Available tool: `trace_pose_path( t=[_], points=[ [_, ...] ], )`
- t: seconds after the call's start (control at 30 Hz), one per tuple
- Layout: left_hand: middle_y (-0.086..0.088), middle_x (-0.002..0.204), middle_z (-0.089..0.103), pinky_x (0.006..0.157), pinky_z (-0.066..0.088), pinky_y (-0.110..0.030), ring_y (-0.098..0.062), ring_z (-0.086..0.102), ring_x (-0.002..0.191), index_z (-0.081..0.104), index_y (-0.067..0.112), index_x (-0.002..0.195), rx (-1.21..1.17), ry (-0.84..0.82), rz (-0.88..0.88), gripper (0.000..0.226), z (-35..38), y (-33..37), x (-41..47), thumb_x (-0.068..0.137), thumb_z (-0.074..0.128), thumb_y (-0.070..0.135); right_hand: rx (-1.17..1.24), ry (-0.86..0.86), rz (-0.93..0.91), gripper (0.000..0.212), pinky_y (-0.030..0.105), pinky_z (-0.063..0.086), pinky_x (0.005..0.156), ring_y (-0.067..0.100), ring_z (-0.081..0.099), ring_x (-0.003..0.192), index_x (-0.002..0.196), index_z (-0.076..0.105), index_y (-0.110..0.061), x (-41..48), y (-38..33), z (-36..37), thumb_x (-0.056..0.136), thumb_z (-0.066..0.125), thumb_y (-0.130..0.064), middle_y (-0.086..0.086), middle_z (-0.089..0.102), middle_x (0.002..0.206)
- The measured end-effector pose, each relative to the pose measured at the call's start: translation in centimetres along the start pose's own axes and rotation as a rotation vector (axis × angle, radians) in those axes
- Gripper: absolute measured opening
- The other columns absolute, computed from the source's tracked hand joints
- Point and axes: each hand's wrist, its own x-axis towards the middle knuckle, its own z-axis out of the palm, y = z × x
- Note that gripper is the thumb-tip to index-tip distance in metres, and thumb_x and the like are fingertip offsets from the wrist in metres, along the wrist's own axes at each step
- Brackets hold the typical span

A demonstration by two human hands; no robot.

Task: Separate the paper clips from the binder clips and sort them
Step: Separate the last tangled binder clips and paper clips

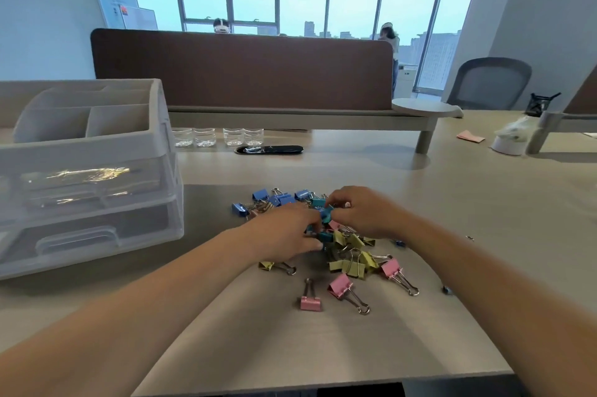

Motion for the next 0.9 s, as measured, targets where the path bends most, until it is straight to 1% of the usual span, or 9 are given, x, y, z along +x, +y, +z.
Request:
trace_pose_path(
  t=[0.13,0.27,0.33,0.4,0.53,0.63,0.7,0.8,0.9],
  points=[
    [-0.002,0.119,0.051,0.080,0.045,-0.031,-0.019,0.053,0.098,0.056,0.025,0.122,0.111,-0.048,0.011,0.031,0.6,0.6,0.9,0.094,0.058,0.040,-0.080,0.039,0.042,0.012,0.028,0.037,0.059,0.015,0.049,0.071,0.095,0.055,-0.019,0.0,0.7,0.1,0.097,0.050,-0.030,-0.002,0.054,0.080],
    [-0.003,0.118,0.053,0.075,0.042,-0.029,-0.020,0.055,0.098,0.056,0.025,0.122,0.147,-0.050,0.022,0.026,1.0,0.6,1.4,0.097,0.056,0.033,-0.119,-0.008,0.085,0.016,0.030,0.040,0.060,0.015,0.048,0.072,0.078,0.044,-0.030,0.0,0.7,0.3,0.089,0.054,-0.027,-0.003,0.052,0.079],
    [-0.002,0.112,0.056,0.070,0.040,-0.027,-0.018,0.056,0.091,0.056,0.024,0.116,0.165,-0.016,0.052,0.021,1.3,0.5,1.3,0.097,0.055,0.030,-0.132,-0.042,0.074,0.005,0.034,0.049,0.070,0.016,0.052,0.079,0.084,0.053,-0.028,0.1,0.6,0.4,0.087,0.056,-0.026,-0.002,0.056,0.088],
    [-0.003,0.104,0.059,0.063,0.036,-0.026,-0.017,0.056,0.083,0.056,0.022,0.110,0.190,0.018,0.084,0.015,1.4,0.4,1.2,0.095,0.053,0.025,-0.167,-0.057,0.054,0.008,0.033,0.051,0.078,0.015,0.054,0.088,0.095,0.059,-0.026,0.1,0.5,0.6,0.088,0.057,-0.027,-0.002,0.060,0.100],
    [-0.004,0.096,0.060,0.061,0.044,-0.028,-0.019,0.059,0.078,0.053,0.019,0.116,0.214,-0.005,0.094,0.023,1.4,0.3,0.7,0.094,0.051,0.021,-0.200,-0.049,0.040,0.004,0.030,0.048,0.075,0.015,0.052,0.088,0.090,0.060,-0.028,0.4,0.3,1.0,0.088,0.059,-0.026,-0.003,0.061,0.102],
    [0.000,0.092,0.055,0.059,0.043,-0.025,-0.015,0.057,0.073,0.050,0.020,0.119,0.167,0.023,0.101,0.025,1.2,0.4,0.5,0.094,0.049,0.017,-0.225,-0.062,0.045,0.007,0.029,0.046,0.073,0.015,0.053,0.088,0.090,0.057,-0.032,0.8,0.2,1.4,0.090,0.063,-0.028,-0.006,0.057,0.096],
    [0.001,0.095,0.053,0.062,0.046,-0.027,-0.013,0.054,0.075,0.050,0.022,0.119,0.109,0.069,0.072,0.026,0.9,0.3,0.4,0.094,0.047,0.014,-0.254,-0.068,0.043,0.009,0.028,0.042,0.071,0.015,0.053,0.088,0.095,0.058,-0.031,0.8,-0.1,1.5,0.090,0.066,-0.030,-0.006,0.056,0.093],
    [0.000,0.103,0.057,0.079,0.052,-0.037,-0.018,0.056,0.087,0.051,0.024,0.113,0.056,0.125,0.014,0.021,0.5,-0.5,0.4,0.095,0.045,0.014,-0.308,-0.089,0.033,0.019,0.026,0.042,0.072,0.013,0.052,0.086,0.108,0.063,-0.023,0.7,-0.6,1.7,0.091,0.066,-0.031,-0.003,0.057,0.096],
    [0.003,0.101,0.055,0.074,0.044,-0.031,-0.016,0.052,0.087,0.052,0.023,0.111,-0.008,0.167,-0.018,0.022,0.4,-1.4,0.4,0.095,0.043,0.010,-0.375,-0.101,0.025,0.019,0.028,0.048,0.072,0.014,0.053,0.082,0.102,0.065,-0.018,1.0,-0.8,2.1,0.090,0.066,-0.033,-0.002,0.059,0.092]
  ],
)
